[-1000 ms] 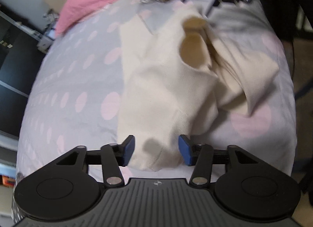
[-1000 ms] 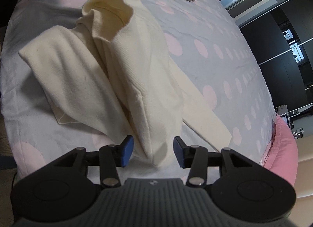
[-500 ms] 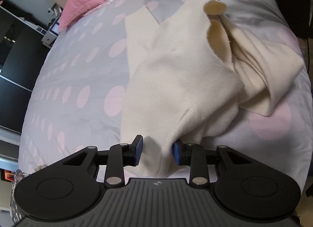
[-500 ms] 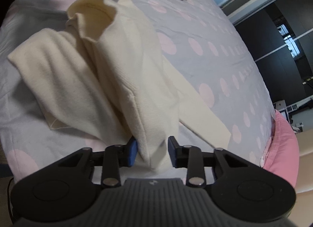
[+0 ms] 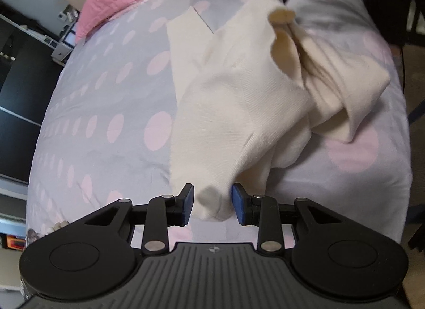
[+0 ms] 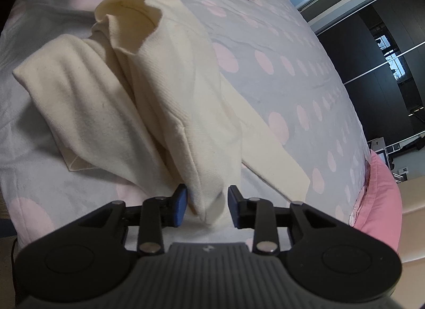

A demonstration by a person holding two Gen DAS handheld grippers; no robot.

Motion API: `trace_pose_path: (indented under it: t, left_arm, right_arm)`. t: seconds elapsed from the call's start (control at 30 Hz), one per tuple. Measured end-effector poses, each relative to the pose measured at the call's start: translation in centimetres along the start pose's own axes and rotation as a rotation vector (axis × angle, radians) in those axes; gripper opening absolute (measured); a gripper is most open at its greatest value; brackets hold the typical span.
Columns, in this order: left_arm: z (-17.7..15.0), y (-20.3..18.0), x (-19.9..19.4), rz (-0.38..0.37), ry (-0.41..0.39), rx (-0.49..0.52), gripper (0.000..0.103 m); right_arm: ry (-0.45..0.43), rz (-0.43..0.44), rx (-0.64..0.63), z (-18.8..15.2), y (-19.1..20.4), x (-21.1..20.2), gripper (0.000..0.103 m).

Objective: Fold clothes
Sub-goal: 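Grasp the cream sweater with the left tool while the right tool grasps it too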

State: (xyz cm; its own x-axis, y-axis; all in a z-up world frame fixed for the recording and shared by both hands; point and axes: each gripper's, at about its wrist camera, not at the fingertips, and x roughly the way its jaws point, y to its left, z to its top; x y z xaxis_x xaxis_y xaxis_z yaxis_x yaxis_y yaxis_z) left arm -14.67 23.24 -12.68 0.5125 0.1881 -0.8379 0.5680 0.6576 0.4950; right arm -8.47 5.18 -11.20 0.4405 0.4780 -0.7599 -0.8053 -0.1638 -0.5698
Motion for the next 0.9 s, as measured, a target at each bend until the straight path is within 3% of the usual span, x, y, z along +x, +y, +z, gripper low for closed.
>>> trace_pose_path:
  t: [0.13, 0.37, 0.43, 0.47, 0.5, 0.6, 0.73, 0.9]
  left_arm:
    - [0.2, -0.3, 1.0, 0.023, 0.011, 0.028, 0.026]
    - [0.2, -0.2, 1.5, 0.037, 0.01, -0.016, 0.015]
    - [0.4, 0.2, 1.4, 0.03, 0.0, -0.063, 0.011]
    - [0.4, 0.4, 1.3, 0.03, -0.005, -0.089, 0.008]
    - [0.4, 0.7, 1.1, 0.034, -0.01, -0.121, 0.007]
    - [0.0, 2.0, 0.1, 0.036, -0.039, -0.263, 0.005]
    - [-0.8, 4.4, -2.0, 0.033, -0.105, -0.511, 0.004]
    - [-1.3, 7.2, -5.6, 0.056, -0.194, -0.722, 0.004]
  right_arm:
    - [-0.004, 0.001, 0.011, -0.1, -0.2, -0.1, 0.036]
    - [-0.027, 0.011, 0.012, -0.4, 0.1, -0.3, 0.036]
    - [-0.037, 0.011, 0.012, -0.5, 0.1, -0.5, 0.034]
    - [-0.046, 0.008, 0.012, -0.5, 0.2, -0.6, 0.024]
    - [-0.055, 0.005, 0.013, -0.6, 0.2, -0.8, 0.015]
    - [-0.082, -0.021, 0.07, -0.7, -0.4, -1.5, 0.01]
    - [-0.15, -0.091, 0.184, -0.3, -2.0, -2.6, 0.007]
    - [-0.229, -0.226, 0.308, 1.0, -5.3, -4.8, 0.006]
